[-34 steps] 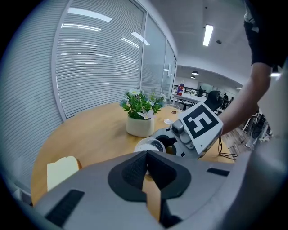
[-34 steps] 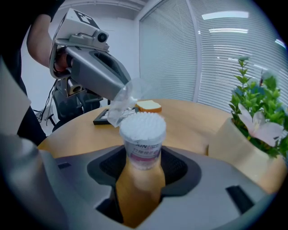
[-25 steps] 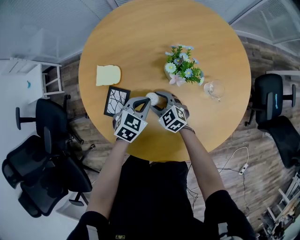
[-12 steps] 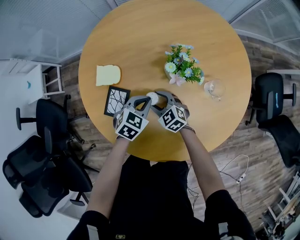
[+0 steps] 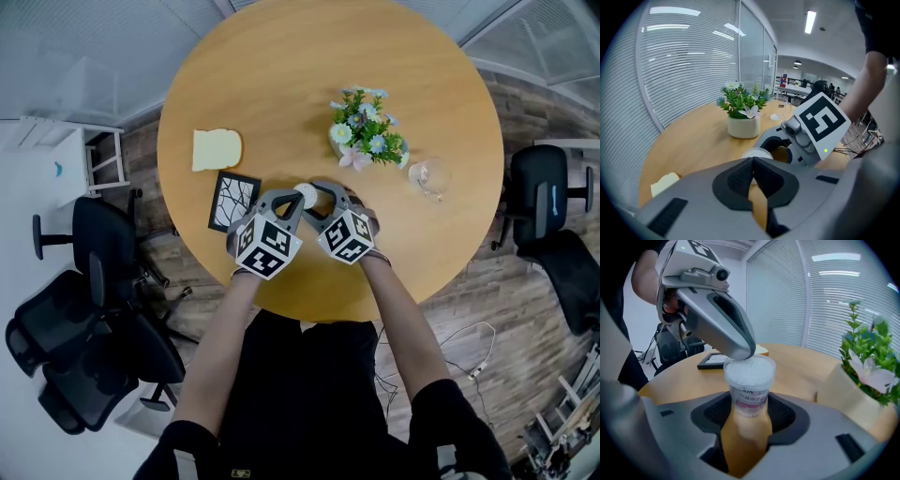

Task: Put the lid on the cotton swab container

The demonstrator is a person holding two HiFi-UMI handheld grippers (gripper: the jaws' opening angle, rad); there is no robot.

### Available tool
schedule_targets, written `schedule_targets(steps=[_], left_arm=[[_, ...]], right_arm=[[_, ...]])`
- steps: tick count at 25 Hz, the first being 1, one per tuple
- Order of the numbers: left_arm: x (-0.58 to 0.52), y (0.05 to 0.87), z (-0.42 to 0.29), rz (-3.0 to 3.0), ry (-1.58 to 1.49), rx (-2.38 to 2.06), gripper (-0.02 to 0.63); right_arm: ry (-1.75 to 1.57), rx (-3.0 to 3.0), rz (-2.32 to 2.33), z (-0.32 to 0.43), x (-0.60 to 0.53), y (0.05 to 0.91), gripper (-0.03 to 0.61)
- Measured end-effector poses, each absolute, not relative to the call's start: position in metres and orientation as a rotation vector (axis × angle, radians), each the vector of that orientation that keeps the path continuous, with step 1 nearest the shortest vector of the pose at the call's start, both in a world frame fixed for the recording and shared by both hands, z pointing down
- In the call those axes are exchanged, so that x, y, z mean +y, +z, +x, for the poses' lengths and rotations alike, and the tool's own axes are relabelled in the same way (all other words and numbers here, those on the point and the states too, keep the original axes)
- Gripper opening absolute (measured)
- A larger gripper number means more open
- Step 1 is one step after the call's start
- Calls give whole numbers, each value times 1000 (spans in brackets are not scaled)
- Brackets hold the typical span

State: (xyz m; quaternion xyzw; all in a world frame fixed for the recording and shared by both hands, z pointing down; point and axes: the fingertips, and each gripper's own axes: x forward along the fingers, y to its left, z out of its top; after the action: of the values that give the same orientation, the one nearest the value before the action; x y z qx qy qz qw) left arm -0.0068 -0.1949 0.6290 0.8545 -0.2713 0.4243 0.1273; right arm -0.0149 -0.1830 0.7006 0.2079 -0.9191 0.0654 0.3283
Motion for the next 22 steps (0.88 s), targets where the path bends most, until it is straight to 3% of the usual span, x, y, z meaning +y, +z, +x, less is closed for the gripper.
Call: schedule_targets(steps=[22], left_arm=[[-195, 628, -8, 2432, 1156, -802, 6]], right_arm=[[127, -2405, 552, -15, -181, 701, 236]])
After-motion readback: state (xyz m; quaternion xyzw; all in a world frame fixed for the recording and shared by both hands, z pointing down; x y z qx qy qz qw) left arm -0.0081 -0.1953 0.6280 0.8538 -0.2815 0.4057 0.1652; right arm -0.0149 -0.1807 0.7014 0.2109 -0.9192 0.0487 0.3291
